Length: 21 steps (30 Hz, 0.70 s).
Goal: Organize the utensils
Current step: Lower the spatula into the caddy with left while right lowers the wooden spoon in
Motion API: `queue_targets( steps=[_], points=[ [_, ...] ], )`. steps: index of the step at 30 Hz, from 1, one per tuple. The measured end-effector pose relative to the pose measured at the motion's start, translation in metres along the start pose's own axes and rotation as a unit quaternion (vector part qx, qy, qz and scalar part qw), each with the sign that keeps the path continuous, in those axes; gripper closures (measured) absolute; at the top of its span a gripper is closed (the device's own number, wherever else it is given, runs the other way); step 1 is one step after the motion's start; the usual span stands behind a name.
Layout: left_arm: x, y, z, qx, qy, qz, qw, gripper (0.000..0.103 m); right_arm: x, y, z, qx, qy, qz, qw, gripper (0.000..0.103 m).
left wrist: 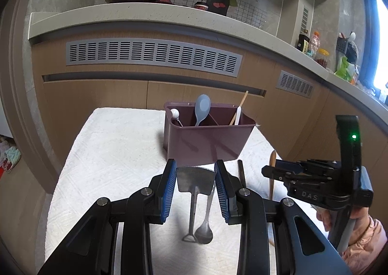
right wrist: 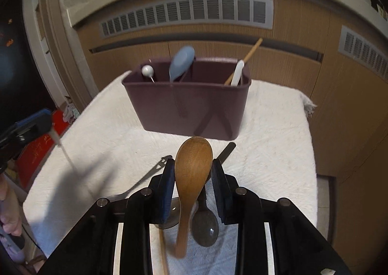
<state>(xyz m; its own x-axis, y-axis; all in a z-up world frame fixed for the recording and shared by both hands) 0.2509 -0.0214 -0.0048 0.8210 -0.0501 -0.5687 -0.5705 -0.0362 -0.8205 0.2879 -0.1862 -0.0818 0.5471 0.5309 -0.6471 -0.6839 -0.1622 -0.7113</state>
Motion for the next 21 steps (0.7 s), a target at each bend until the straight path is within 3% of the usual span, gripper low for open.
queue_targets(
  steps=[6,14,21],
  points=[
    [-0.010,-0.028,-0.010,-0.001,0.017,-0.017,0.9997,0.070,-0.033,-0.027,0.019,-0.028,0.009,-0.053,0.998,0.077],
    [-0.024,-0.139,-0.021,-0.016,0.039,-0.110,0.9930,0.070,-0.085,-0.132,0.027,-0.071,0.034,-0.162,0.984,0.077],
    [-0.005,-0.182,-0.027,-0.013,0.032,-0.142,0.9892,0.070,-0.084,-0.182,0.003,-0.046,0.047,-0.193,0.979,0.077]
  ],
)
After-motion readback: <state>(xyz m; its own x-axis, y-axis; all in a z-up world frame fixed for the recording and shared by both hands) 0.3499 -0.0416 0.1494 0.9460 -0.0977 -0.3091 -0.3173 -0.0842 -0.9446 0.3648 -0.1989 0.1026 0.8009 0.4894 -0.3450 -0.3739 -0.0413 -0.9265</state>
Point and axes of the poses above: each gripper's, at about its wrist camera, not at the fingertips, and x roughly the way its jaws point, z to its left, y to its underside, the point moved 9 cm from there along x, roughly the way its jaws point, and after that the axes turned 14 degrees about -y, right-handed, at the moved point
